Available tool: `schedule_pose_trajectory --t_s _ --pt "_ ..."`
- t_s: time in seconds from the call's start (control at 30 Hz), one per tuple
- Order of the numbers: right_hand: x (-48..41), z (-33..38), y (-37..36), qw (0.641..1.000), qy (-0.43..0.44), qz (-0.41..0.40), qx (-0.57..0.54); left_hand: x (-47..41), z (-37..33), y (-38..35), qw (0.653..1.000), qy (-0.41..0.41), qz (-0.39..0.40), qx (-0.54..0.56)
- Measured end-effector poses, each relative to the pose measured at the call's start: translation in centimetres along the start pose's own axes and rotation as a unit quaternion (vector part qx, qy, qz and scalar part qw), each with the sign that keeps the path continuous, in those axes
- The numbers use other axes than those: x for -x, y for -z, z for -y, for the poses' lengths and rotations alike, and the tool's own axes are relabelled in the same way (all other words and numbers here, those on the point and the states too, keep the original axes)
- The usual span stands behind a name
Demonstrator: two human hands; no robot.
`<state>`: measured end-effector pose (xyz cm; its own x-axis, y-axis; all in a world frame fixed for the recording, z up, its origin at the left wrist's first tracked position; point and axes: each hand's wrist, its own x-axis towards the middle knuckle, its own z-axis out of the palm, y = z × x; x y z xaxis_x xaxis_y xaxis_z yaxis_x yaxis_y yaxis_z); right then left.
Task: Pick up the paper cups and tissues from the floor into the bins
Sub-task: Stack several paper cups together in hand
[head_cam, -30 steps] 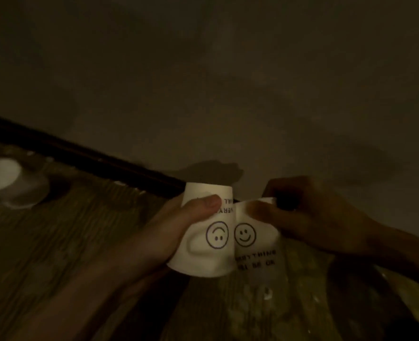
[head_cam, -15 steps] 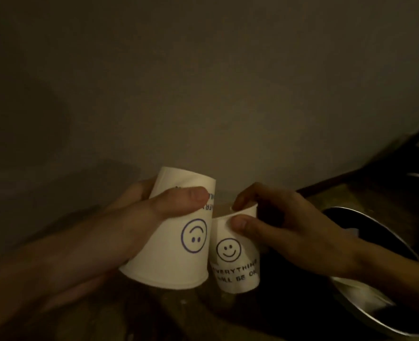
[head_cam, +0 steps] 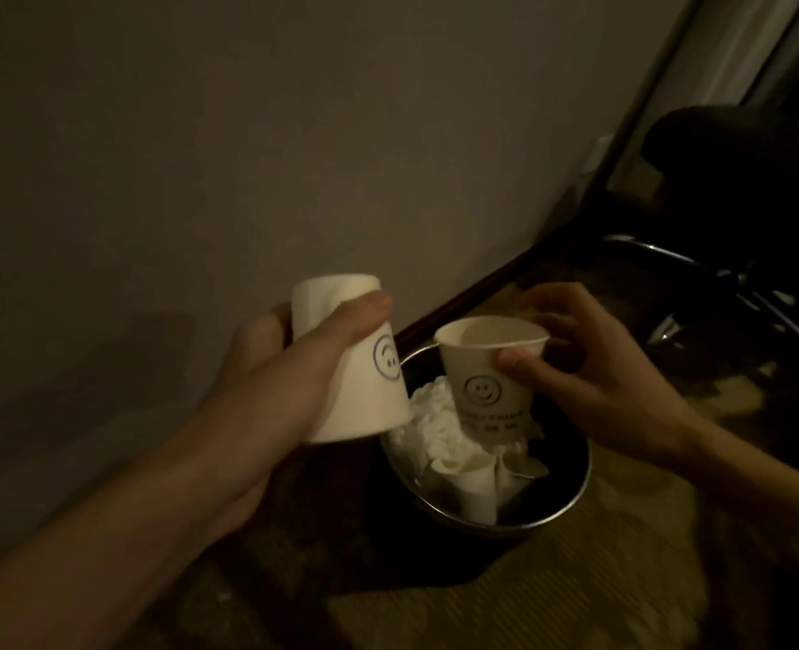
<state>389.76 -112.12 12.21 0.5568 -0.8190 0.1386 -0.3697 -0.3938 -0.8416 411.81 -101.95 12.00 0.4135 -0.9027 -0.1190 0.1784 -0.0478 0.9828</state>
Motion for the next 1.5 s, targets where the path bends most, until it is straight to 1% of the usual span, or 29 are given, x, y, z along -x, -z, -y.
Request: schedule_pose_trajectory --t_s 0.1,0.17,0.23,0.3,0.4,0.5,0.6,0.7,0.77,0.8,0.9,0.97,1.03,1.1,1.17,1.23,1.3,1.37,1.43,1.5 --pt "0.9 -1.9 1.9 0.995 -0.016 -0.064 0.071 -0.3 -0.5 -2.0 1.0 -0.012 -0.02 0.005" --pt "1.6 -3.1 2.3 0.99 -0.017 -0.077 0.117 -0.3 0.2 -3.2 0.999 -0.02 -0.04 -0.008" --pt "2.5 -4.5 2.5 0.986 -0.017 -0.072 0.152 0.1 1.6 -4.5 0.996 -0.032 -0.081 -0.012" --pt "3.2 -6.0 2.7 0.981 -0.032 -0.045 0.185 0.7 3.5 -5.5 0.99 -0.062 -0.12 -0.035" --pt "3.9 -8.2 2.0 0.97 -0.043 0.036 0.237 1.5 5.3 -6.0 0.984 -0.101 -0.14 -0.051" --pt "3.9 -9.9 1.3 0.958 -0.043 0.104 0.264 0.6 5.1 -6.0 0.985 -0.114 -0.105 -0.069" --pt "3.3 -10.8 0.6 0.954 -0.057 0.128 0.267 -0.4 5.1 -6.7 0.989 -0.093 -0.082 -0.081" --pt "3.4 -11.1 -1.2 0.938 -0.087 0.196 0.27 -0.4 6.2 -7.4 0.989 -0.087 -0.065 -0.102" --pt "3.4 -11.1 -1.5 0.936 -0.086 0.218 0.263 -0.6 6.8 -7.6 0.988 -0.096 -0.054 -0.111" --pt "3.2 -10.8 -1.2 0.946 -0.086 0.206 0.235 -0.7 6.9 -7.7 0.988 -0.096 -0.05 -0.114" --pt "1.8 -8.7 0.0 0.984 -0.088 0.13 0.079 -1.7 7.5 -7.9 0.984 -0.101 -0.045 -0.137" --pt "0.6 -7.7 0.3 0.992 -0.079 0.098 0.007 -2.5 7.8 -7.8 0.98 -0.108 -0.037 -0.16" --pt "-0.3 -7.5 -0.2 0.995 -0.061 0.075 0.007 -3.1 8.4 -7.6 0.979 -0.105 -0.023 -0.176" --pt "-1.0 -8.1 -0.7 0.997 -0.045 0.045 0.051 -3.7 9.2 -7.3 0.976 -0.083 -0.011 -0.2" --pt "-1.5 -9.1 -1.1 0.995 -0.051 0.034 0.077 -4.1 10.1 -7.1 0.964 -0.056 0.003 -0.259" --pt "-1.8 -10.1 -1.3 0.994 -0.064 0.026 0.085 -4.4 11.0 -7.0 0.944 -0.033 0.014 -0.329" --pt "-1.9 -10.9 -1.6 0.993 -0.068 0.012 0.099 -4.6 11.4 -7.3 0.934 -0.009 0.034 -0.356" --pt "-2.0 -11.6 -2.0 0.989 -0.062 0.004 0.134 -4.8 11.8 -7.6 0.918 -0.022 0.051 -0.392" --pt "-2.4 -12.0 -2.3 0.984 -0.063 0.013 0.167 -5.3 12.0 -7.8 0.883 -0.063 0.063 -0.461" --pt "-2.6 -12.5 -2.3 0.979 -0.065 0.033 0.19 -5.6 12.1 -8.0 0.849 -0.082 0.074 -0.518"
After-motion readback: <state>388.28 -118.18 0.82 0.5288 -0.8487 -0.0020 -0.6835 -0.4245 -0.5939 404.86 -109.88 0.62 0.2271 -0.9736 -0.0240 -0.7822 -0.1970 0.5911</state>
